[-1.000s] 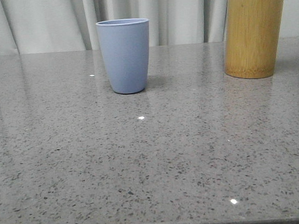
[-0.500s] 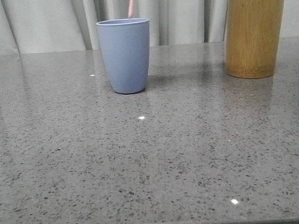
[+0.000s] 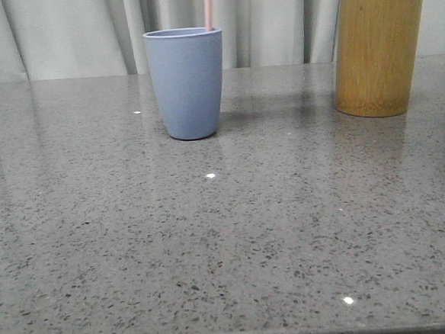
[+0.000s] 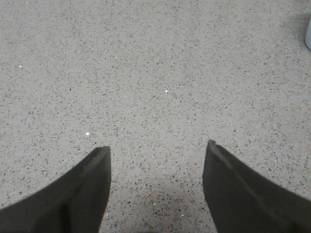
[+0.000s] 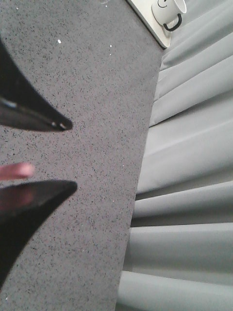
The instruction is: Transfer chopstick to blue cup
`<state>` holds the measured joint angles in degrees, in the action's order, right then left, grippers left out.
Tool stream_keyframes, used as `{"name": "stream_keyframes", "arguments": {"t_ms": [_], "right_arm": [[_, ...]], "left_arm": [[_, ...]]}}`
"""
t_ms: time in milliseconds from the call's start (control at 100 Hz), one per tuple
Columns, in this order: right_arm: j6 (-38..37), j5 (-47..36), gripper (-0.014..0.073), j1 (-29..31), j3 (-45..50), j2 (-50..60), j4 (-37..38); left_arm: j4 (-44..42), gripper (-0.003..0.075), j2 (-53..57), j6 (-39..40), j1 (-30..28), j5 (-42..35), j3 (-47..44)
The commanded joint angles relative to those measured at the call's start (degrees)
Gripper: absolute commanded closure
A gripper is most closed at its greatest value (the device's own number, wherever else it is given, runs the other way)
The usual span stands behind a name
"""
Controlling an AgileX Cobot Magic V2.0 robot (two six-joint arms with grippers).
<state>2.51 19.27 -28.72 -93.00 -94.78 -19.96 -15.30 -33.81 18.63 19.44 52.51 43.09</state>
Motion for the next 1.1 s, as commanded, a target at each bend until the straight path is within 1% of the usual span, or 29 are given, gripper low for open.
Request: {"name": "stream_keyframes", "arguments": {"t_ms": [0, 50, 150, 260, 420, 560, 700, 900, 1090], "right_arm": [[0.8, -3.3, 0.0169, 0.1, -2.0, 2.6, -0.6], [0.8, -3.0, 0.0142, 0.1, -2.0, 2.8, -0.3], [1.2, -1.3, 0.0143, 0.4, -2.0, 3.9, 1.5], [1.2, 2.7, 0.0143, 1.9, -2.0, 6.4, 4.3], [1.2, 8.2, 0.0143, 6.0, -1.4, 11.3, 7.1], [1.2, 11.4, 0.0151, 10.5, 2.8, 17.3, 10.2], [1.2, 12.8, 0.0151, 15.2, 11.6, 24.8, 11.8], [1.2, 14.1, 0.0151, 21.1, 28.4, 37.2, 12.4], [1.2, 15.6, 0.0151, 23.2, 42.5, 49.6, 12.4]], "left_arm": [[-0.5, 0.0314, -0.1, 0.8, 0.0, -3.9, 1.6], [-0.5, 0.0314, -0.1, 0.8, 0.0, -3.9, 1.6], [-0.5, 0.0314, -0.1, 0.8, 0.0, -3.9, 1.6], [-0.5, 0.0314, -0.1, 0.8, 0.0, -3.9, 1.6], [-0.5, 0.0314, -0.1, 0.8, 0.0, -3.9, 1.6], [-0.5, 0.0314, -0.1, 0.8, 0.0, -3.9, 1.6], [-0.5, 0.0314, -0.1, 0.8, 0.0, -3.9, 1.6], [-0.5, 0.0314, -0.1, 0.8, 0.0, -3.9, 1.6], [-0.5, 0.0314, -0.1, 0.8, 0.0, -3.9, 1.6]]}}
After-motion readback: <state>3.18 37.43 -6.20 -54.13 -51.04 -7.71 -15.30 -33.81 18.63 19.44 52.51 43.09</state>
